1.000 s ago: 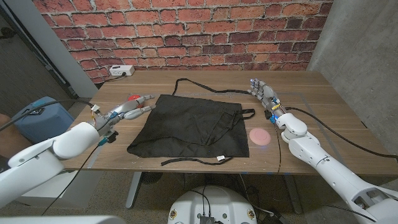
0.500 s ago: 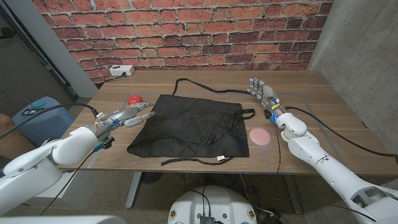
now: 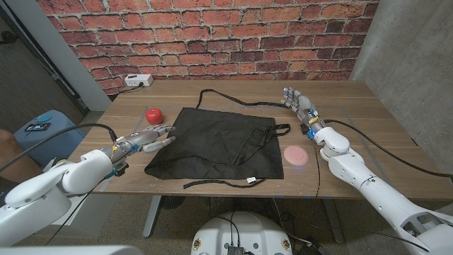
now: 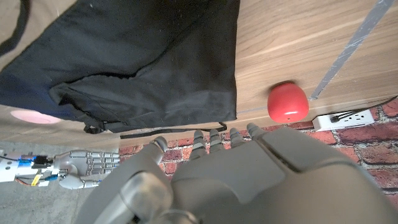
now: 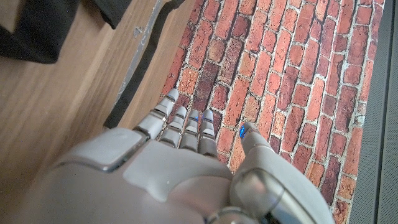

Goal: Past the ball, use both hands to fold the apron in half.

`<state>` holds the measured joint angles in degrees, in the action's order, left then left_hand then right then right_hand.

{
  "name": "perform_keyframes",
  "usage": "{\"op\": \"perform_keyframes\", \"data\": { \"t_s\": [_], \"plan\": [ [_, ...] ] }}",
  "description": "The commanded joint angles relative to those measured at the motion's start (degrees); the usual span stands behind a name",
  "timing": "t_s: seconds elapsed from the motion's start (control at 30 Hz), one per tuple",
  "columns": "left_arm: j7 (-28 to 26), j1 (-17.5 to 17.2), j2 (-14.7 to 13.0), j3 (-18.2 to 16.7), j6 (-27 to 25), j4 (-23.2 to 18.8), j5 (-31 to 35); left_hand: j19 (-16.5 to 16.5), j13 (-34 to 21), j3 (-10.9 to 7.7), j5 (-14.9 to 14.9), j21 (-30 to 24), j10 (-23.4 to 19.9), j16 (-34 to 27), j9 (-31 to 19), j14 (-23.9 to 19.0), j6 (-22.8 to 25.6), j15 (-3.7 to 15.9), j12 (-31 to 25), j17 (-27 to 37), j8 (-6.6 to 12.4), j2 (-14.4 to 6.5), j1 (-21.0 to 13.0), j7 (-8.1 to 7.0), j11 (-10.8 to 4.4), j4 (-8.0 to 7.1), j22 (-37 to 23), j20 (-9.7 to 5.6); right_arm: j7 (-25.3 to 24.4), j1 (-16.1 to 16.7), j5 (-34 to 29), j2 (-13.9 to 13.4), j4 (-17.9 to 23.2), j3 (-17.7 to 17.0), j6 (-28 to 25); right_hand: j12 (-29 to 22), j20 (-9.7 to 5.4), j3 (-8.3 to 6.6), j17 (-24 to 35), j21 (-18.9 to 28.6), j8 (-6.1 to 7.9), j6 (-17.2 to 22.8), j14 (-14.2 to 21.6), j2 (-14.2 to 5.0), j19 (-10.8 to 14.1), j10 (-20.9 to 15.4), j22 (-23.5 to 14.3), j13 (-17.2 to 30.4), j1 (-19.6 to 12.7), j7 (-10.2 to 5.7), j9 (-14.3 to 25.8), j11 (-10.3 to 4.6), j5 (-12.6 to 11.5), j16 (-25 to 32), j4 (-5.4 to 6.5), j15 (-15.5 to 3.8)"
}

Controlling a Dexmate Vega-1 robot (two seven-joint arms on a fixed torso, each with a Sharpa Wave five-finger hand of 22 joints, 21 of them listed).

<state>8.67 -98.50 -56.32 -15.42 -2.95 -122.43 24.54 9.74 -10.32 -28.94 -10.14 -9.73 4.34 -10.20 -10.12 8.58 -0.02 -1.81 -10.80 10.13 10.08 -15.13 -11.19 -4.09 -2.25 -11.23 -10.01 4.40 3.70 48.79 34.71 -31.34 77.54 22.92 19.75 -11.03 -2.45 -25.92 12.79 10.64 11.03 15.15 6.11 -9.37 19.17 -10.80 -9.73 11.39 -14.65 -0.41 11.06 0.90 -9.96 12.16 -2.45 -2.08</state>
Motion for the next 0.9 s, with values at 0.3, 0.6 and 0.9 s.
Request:
{"op": "perform_keyframes", "data": {
  "t_s": [0.3,0.6,0.9],
  "plan": [
    [3.3,-1.9,-0.3,1.9,-0.4,-0.6,5.8,7.7,0.0,-1.26,-0.4,-0.5,1.5,0.1,-0.2,1.4,-1.8,0.08,0.3,0.2,-0.24,3.5,5.9,-0.4,0.08,-0.15,-0.1,0.19,-4.1,1.1,-5.8,-2.9,4.8,0.4,-3.5,-0.2,-1.62,0.35,0.1,0.0,0.17,-0.3,-0.5,-0.06,-0.5,0.5,-0.1,0.2,-0.4,0.02,0.2,-0.04,0.0,0.1,0.12,-0.93],
    [1.8,-2.0,0.4,3.2,-1.9,-0.7,8.4,8.7,0.1,-2.08,-0.4,-0.7,3.7,0.1,-0.2,2.7,-3.4,-0.21,0.6,0.2,-0.32,3.6,7.9,-0.42,0.16,-0.19,-0.2,0.15,-3.9,1.3,-6.1,-3.6,5.6,0.5,-3.8,-0.1,-1.55,0.46,0.1,0.0,0.07,-0.6,-0.8,-0.01,-0.8,0.8,-0.1,0.1,-0.3,0.08,0.2,-0.05,0.0,0.0,0.12,-0.84],
    [1.1,0.1,0.0,6.4,-4.3,0.2,8.6,9.5,0.1,-2.81,-0.3,-0.8,5.2,0.3,-0.1,4.5,-5.2,-0.14,0.6,0.2,-0.45,3.6,9.5,-0.23,0.21,-0.2,-0.1,0.03,-3.4,1.2,-5.8,-3.6,5.2,0.5,-3.8,-0.1,-1.45,0.57,0.1,0.0,0.04,-0.8,-1.0,0.0,-1.0,1.0,-0.1,0.1,-0.3,0.11,0.1,-0.12,0.0,0.1,0.14,-0.81]
  ]
}}
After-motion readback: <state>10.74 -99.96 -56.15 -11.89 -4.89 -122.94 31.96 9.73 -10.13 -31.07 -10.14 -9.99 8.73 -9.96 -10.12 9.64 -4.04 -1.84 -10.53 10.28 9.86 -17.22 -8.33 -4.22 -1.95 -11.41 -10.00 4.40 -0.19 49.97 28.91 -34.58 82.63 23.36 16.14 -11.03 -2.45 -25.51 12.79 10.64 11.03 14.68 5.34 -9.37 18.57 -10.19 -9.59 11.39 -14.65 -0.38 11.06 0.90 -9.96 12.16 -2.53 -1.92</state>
